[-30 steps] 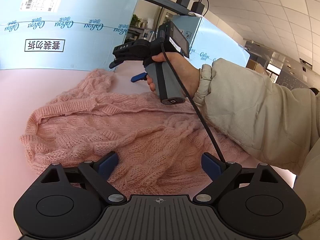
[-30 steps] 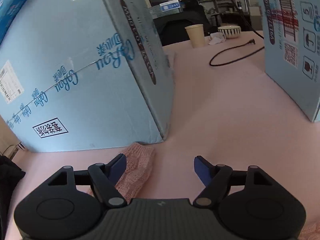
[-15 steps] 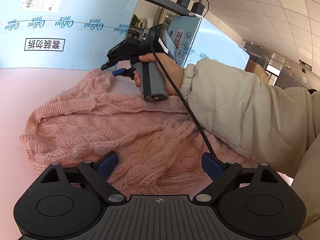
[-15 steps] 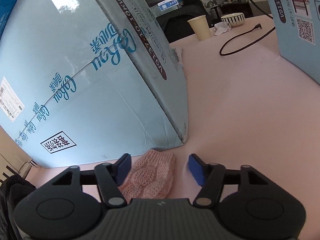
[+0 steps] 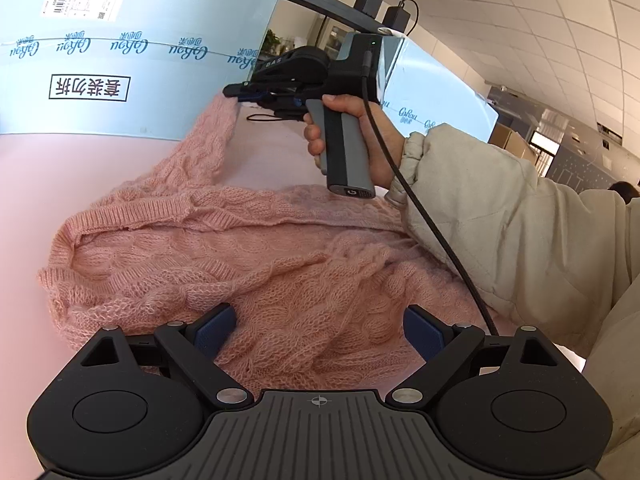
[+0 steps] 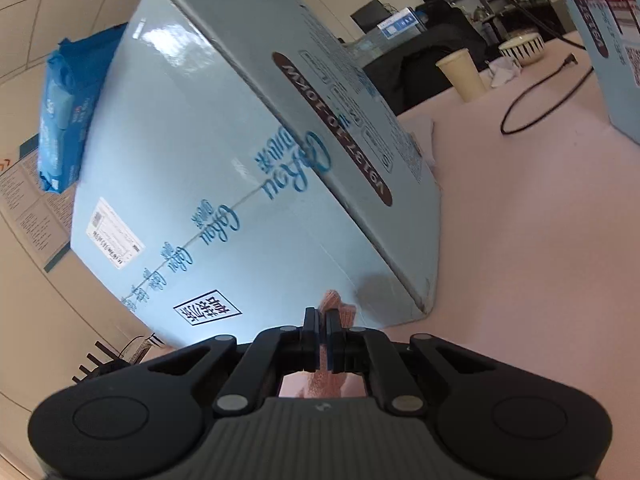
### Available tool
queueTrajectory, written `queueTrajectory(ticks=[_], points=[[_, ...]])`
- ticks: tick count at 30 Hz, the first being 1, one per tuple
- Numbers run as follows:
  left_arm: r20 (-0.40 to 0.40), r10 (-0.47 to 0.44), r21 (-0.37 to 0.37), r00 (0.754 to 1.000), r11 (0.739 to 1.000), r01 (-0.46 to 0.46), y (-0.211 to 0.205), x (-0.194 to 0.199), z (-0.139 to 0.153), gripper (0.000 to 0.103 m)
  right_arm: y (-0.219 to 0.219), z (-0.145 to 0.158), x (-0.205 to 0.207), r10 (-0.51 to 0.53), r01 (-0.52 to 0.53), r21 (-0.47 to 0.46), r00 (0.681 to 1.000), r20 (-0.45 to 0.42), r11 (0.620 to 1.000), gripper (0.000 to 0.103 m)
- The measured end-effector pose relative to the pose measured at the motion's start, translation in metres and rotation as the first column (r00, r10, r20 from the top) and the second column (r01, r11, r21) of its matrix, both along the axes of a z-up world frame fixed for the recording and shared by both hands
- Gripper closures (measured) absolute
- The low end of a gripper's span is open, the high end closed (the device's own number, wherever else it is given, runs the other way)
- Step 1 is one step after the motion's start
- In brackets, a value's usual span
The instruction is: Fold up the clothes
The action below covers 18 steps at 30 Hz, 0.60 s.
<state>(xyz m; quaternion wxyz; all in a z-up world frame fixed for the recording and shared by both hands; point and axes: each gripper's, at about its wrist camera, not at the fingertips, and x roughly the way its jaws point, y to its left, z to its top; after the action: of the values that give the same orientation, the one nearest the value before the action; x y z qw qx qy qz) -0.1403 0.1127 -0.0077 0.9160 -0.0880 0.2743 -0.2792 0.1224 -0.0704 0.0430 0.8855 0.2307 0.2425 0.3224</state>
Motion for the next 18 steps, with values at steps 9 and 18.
queueTrajectory(ticks=[9, 18], points=[[0.029, 0.038, -0.045, 0.999, 0.998, -0.037, 0.006, -0.006, 0.001, 0.01, -0.04, 0.065, -0.106, 0.546, -0.488, -0.246, 0.769, 0.333, 0.838, 0.099], [0.066, 0.187, -0.194, 0.98, 0.966, -0.171, 0.037, -0.035, 0.005, 0.01, -0.06, 0.052, -0.219, 0.879, -0.736, -0.519, 0.472, 0.067, 0.434, 0.059]])
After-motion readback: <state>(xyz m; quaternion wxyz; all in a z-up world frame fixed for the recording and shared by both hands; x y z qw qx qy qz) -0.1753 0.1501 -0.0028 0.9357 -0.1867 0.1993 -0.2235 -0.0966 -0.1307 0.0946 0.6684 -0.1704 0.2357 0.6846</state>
